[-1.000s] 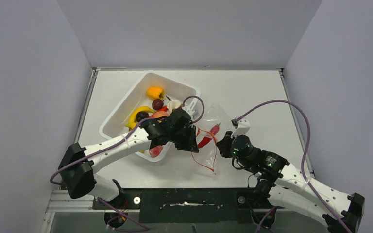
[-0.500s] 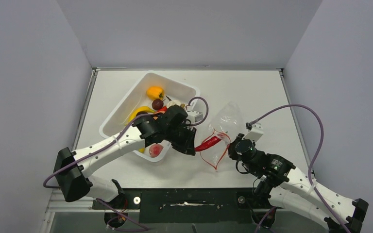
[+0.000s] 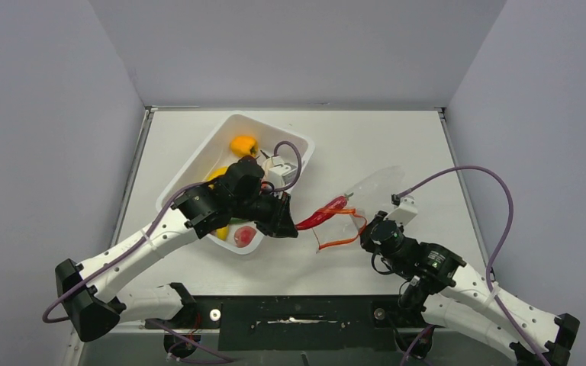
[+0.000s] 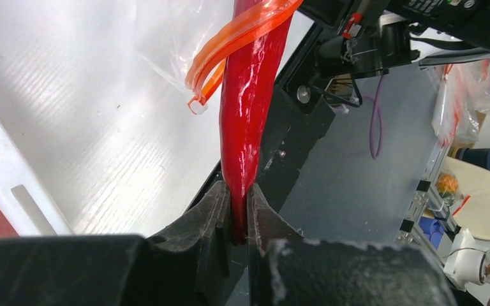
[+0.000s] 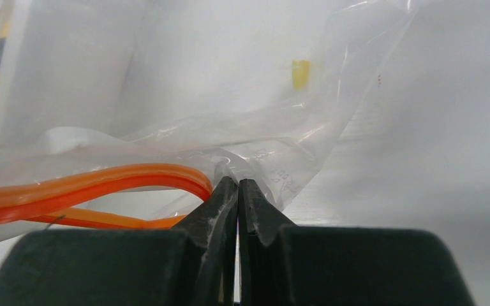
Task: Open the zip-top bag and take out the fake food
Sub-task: Pick up the fake vegetable from the zipper food storage bag.
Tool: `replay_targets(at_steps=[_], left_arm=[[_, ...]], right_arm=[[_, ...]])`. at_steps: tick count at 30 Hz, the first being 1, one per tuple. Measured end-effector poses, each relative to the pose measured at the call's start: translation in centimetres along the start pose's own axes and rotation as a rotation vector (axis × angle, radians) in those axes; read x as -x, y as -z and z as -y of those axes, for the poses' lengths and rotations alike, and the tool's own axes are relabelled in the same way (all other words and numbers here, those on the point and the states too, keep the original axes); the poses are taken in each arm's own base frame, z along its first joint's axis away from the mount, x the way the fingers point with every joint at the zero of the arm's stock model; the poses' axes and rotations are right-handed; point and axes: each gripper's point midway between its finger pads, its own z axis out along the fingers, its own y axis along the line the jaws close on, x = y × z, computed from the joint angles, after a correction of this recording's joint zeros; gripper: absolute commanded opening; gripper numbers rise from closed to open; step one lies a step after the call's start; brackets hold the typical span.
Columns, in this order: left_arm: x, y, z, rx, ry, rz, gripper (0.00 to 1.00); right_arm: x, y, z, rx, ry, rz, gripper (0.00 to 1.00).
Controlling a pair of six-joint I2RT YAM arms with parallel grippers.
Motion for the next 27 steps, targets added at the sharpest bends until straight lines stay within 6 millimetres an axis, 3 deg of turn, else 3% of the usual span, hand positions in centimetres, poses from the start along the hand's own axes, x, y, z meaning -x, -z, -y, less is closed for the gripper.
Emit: replay_targets(at_steps=[9, 16, 19, 23, 27], left_arm=[[-1.0, -1.4, -1.3, 0.032, 0.032, -0.059, 0.0], [-2.3, -3.2, -3.5, 0.107, 0.076, -0.132, 0.0], [-3.2, -3.7, -3.9, 0.122, 0.086, -0.176, 0.0], [-4.2, -3.8, -2.1, 0.066, 0.039, -0.223, 0.0], [-4.1, -3.3, -0.6, 0.026, 0.0, -0.221, 0.0]], right_arm=[[-0.1, 0.2, -0.4, 0.016, 0.012, -0.021, 0.0], [2.6, 1.9, -4.2, 0.164, 0.003, 0.018, 0.0], [3.5, 2.3, -4.8, 0.182, -0.005, 0.038, 0.0], [4.3, 2.3, -4.1, 0.121, -0.022, 0.058, 0.0], [3.5, 1.4, -2.6, 0.022, -0.005, 0.033, 0.0]])
